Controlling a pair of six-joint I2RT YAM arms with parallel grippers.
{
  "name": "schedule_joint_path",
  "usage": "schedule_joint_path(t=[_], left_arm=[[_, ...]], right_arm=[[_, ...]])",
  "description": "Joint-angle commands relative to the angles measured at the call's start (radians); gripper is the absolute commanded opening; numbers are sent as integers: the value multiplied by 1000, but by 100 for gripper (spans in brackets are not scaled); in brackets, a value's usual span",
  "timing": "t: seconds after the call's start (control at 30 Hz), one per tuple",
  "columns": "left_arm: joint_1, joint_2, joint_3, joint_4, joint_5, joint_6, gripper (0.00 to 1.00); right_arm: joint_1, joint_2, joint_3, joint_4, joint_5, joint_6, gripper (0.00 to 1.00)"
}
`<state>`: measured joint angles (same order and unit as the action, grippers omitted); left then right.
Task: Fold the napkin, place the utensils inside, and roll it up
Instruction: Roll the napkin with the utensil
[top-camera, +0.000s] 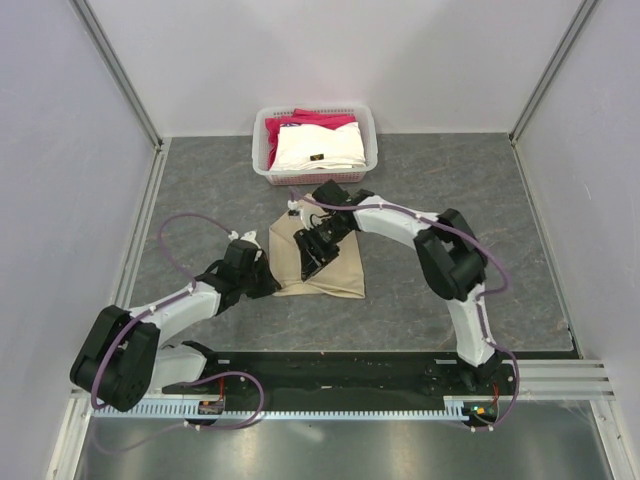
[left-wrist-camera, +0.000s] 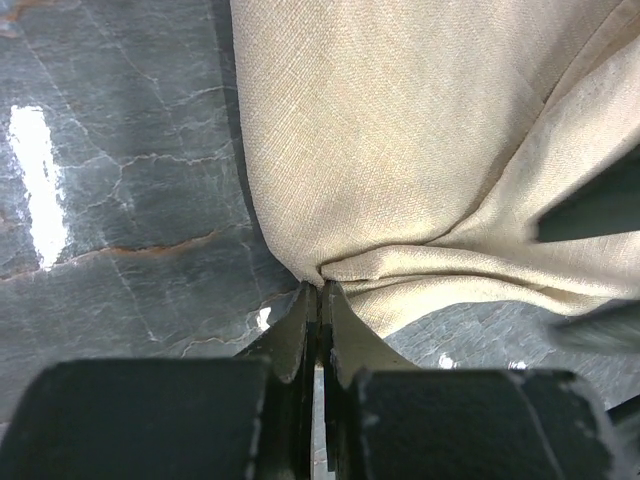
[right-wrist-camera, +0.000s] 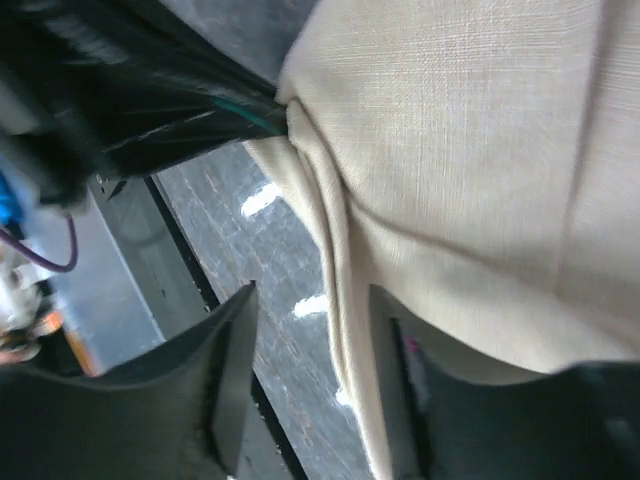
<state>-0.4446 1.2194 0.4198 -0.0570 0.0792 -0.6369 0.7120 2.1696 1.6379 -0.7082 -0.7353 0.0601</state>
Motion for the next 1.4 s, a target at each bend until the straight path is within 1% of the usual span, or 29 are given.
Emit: schedule_joint_path(t=[0.0, 0.03, 0.07, 0.1, 0.27, 0.3, 0.33, 0.4, 0.43, 0.5, 0.63, 0.8, 0.93, 1.2, 1.33, 1.37], left_arm=[[1, 14, 39, -87, -16, -10, 2], [1, 17, 43, -102, -13, -10, 2], [6, 20, 56, -110, -10, -10, 2], [6, 23, 60, -115, -7, -9, 2], [24, 42, 88, -139, 33, -4, 2], [26, 46, 92, -144, 37, -1, 2], [27, 52, 94, -148, 45, 0, 2], [40, 55, 99, -156, 54, 2, 2], [43, 54, 99, -156, 65, 3, 2], [52, 54, 102, -161, 74, 8, 2], [61, 55, 105, -165, 83, 17, 2], [69, 60, 109, -178, 90, 28, 2], [79, 61, 112, -184, 93, 31, 2], [110, 62, 120, -193, 117, 42, 2], [119, 63, 123, -196, 128, 48, 2], [122, 62, 123, -196, 129, 49, 2]], right_arm=[[-2, -258, -143, 199, 118, -109, 61], [-2, -293, -217, 228, 143, -123, 66], [3, -354, -249, 266, 180, -141, 67], [9, -384, -318, 285, 245, -181, 68], [64, -554, -516, 426, 424, -249, 71], [73, -568, -562, 440, 448, -252, 71], [99, -580, -585, 450, 477, -291, 72], [144, -620, -657, 510, 539, -319, 74], [186, -631, -676, 532, 565, -333, 74], [216, -643, -713, 579, 622, -341, 74], [263, -633, -740, 628, 711, -352, 75], [279, -596, -756, 653, 777, -385, 74], [288, -574, -754, 633, 780, -390, 73], [316, -594, -779, 625, 777, -352, 72], [316, -553, -776, 618, 821, -338, 72], [316, -544, -771, 616, 862, -327, 72]])
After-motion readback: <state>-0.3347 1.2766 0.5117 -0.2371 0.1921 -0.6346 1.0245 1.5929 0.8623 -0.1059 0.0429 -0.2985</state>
